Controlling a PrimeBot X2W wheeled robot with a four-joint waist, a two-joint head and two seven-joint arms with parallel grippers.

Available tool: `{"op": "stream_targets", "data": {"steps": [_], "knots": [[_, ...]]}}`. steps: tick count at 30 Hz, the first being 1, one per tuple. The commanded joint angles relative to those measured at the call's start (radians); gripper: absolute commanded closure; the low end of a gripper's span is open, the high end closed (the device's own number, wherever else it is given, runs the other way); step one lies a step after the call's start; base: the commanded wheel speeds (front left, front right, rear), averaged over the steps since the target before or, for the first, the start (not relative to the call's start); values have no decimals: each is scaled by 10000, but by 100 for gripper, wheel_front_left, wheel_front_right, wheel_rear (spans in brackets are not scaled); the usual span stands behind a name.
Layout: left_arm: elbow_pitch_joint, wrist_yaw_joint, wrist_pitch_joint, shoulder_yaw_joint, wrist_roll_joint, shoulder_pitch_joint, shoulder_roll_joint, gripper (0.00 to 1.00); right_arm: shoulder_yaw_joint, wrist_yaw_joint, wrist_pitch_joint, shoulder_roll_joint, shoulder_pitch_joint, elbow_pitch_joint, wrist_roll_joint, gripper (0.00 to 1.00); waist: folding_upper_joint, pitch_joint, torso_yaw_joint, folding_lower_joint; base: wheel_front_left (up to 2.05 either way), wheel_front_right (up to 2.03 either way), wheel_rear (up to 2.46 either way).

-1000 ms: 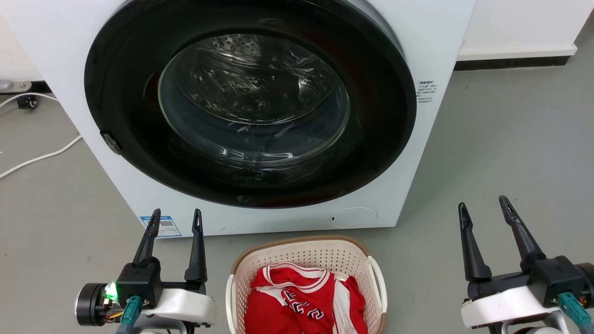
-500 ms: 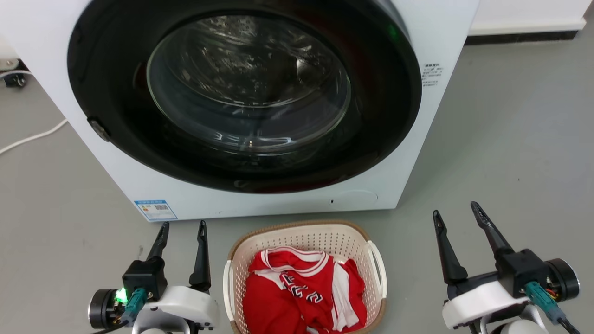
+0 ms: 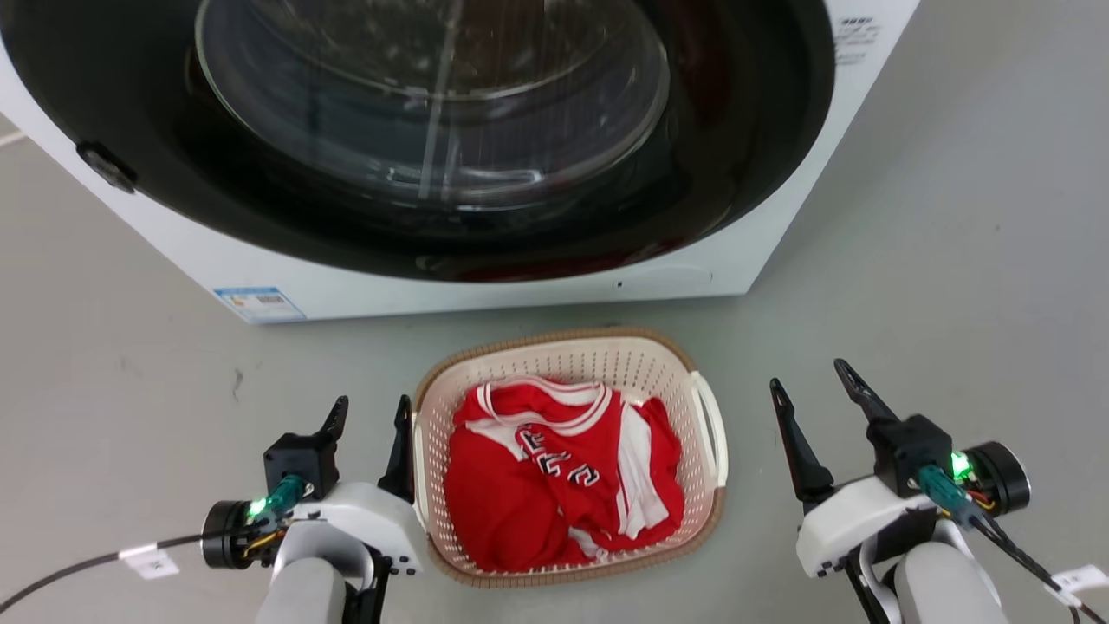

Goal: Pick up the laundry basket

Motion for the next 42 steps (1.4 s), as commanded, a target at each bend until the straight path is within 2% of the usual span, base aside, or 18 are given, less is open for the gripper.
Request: {"op": "stream_targets", "data": {"steps": [1,21,42], "knots": [[111,-26,-25,-27,-23,-217,20,0,28,-5,-18,-20,-208,152,-79,0,0,417,60,-1,0,0,0],[3715,-88,-25,288,4,-2563,105,0,424,-7,-20,-115,-2533,3250,-585,0,0,2738,231,-1,0,0,0],[5327,-279,-25,185,38,-4214,79,0,716,-7,-21,-130,-4752,6103,-678,0,0,4547,270,-1,0,0,0]]}}
